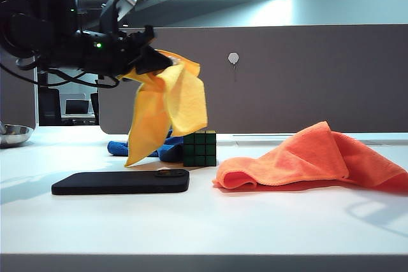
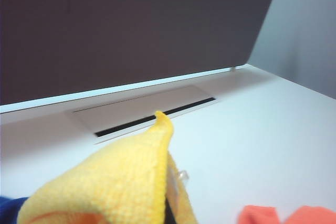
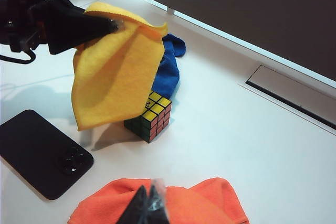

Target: Pick up a rag that is the same color as the top surface of the Rubik's Cube and cover the cube with it.

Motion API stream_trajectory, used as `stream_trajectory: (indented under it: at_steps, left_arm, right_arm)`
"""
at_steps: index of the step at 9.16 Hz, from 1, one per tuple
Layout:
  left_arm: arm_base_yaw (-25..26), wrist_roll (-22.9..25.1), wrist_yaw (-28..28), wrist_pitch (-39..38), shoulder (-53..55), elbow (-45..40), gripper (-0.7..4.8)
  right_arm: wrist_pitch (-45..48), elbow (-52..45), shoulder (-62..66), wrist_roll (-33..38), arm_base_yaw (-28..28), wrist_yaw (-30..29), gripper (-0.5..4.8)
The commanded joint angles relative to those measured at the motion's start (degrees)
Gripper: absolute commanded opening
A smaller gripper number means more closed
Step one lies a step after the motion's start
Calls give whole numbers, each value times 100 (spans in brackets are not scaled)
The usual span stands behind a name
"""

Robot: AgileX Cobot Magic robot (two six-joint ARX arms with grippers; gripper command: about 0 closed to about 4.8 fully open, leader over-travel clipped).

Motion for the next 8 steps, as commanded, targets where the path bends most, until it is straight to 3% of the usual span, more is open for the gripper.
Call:
stream_trajectory:
  at_steps: [1,3,5,6,8]
  left_arm:
    - [-173,46,-114,221,-42,15,-6]
    - [-175,-7,-94,328,-39,22,-6]
    - [-498,33,-70,-295,-26,22,-6]
    - [-750,713,-306,-592,9,22,-6]
    - [-820,820,-1241,-741,221,138,-6]
  right_arm:
    - [76,31,-11,-9,2,-11,-1]
    - [76,31,-11,-9,2,-11,-1]
    - [76,31,-11,-9,2,-11,-1]
    - [76,31,-11,-9,2,-11,-1]
    - [61,31,-11,-9,2,-11,-1]
